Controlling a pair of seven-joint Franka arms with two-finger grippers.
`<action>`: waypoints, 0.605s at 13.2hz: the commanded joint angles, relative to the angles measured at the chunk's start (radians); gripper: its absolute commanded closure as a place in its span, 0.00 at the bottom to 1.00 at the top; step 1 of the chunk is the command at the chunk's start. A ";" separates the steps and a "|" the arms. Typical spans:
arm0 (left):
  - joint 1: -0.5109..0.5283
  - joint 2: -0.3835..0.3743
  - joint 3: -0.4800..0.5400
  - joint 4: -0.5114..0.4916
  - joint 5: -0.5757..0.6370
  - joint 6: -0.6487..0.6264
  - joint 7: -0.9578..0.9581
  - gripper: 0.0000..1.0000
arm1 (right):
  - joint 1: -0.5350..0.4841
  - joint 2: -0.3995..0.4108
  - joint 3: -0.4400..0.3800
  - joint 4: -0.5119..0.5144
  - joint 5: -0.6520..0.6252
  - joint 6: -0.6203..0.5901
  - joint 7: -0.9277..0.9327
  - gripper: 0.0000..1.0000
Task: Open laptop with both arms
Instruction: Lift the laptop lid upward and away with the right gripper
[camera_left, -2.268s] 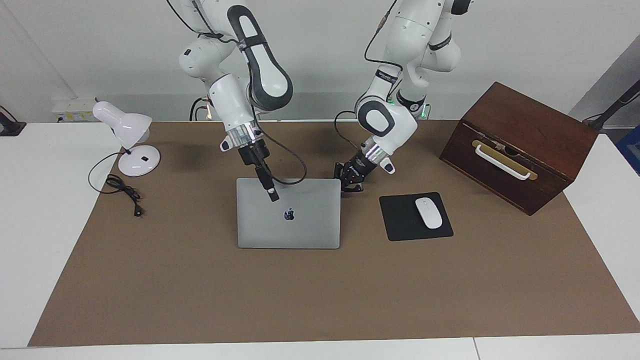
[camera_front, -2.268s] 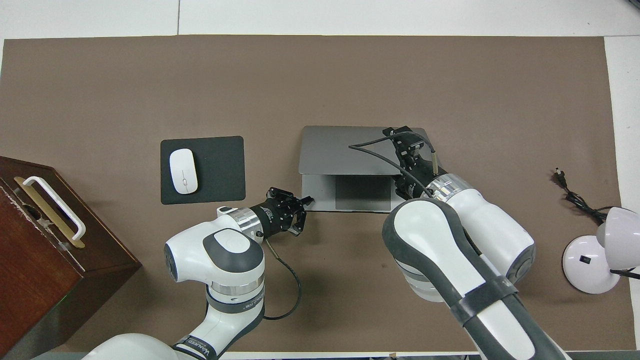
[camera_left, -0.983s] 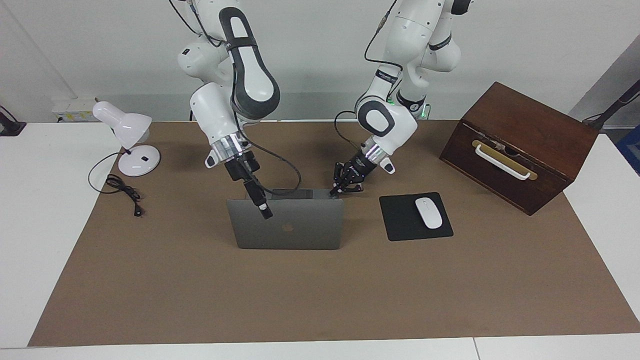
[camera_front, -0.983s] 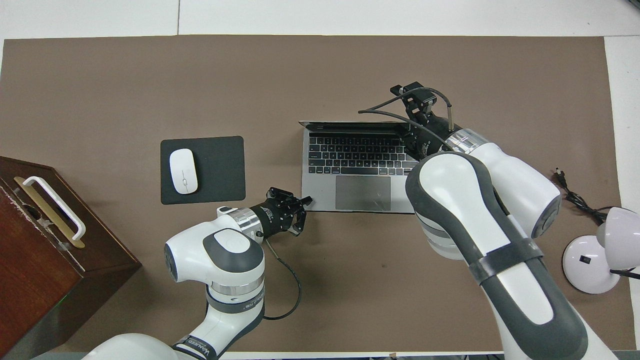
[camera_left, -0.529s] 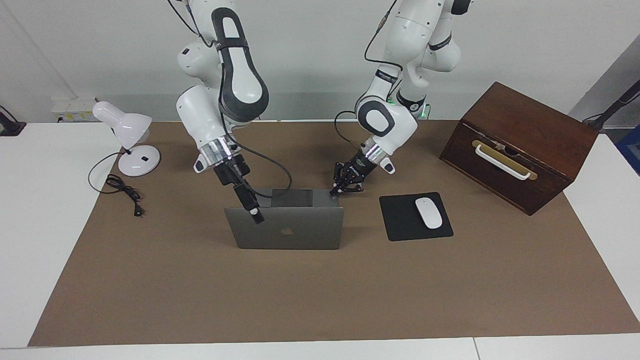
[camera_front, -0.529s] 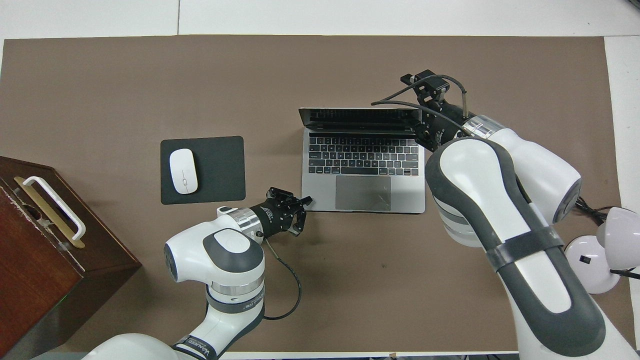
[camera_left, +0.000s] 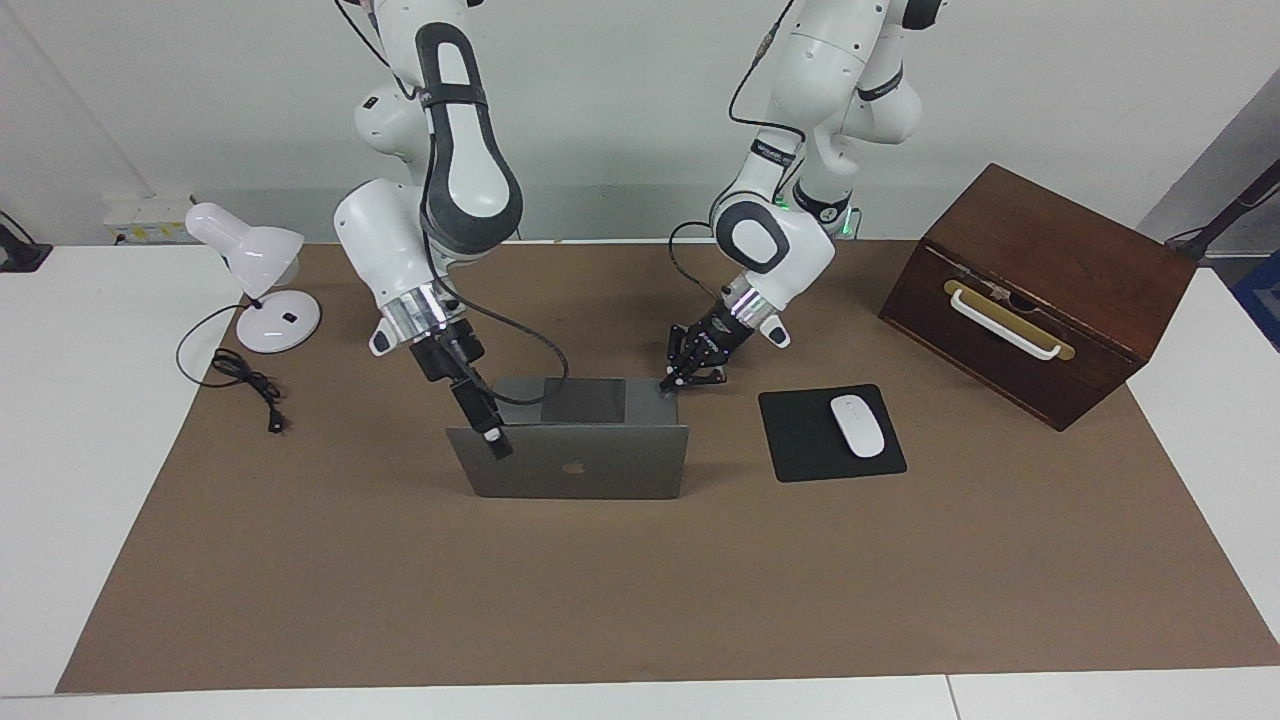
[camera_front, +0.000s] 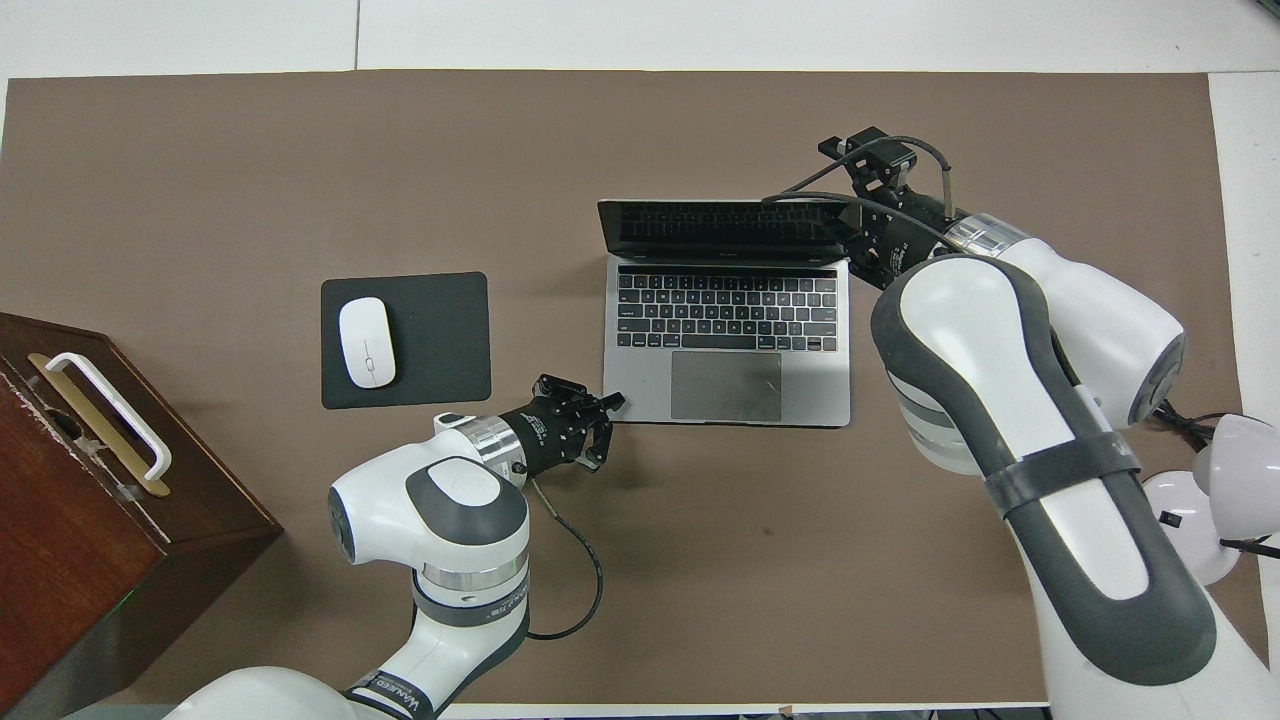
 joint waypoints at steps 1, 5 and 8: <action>0.012 0.046 0.007 0.010 -0.024 0.018 0.042 1.00 | -0.044 0.039 -0.011 0.056 -0.018 -0.055 -0.020 0.00; 0.012 0.046 0.009 0.012 -0.024 0.019 0.042 1.00 | -0.066 0.073 -0.011 0.089 -0.021 -0.078 -0.019 0.00; 0.012 0.046 0.007 0.012 -0.024 0.019 0.042 1.00 | -0.078 0.087 -0.011 0.103 -0.021 -0.095 -0.019 0.00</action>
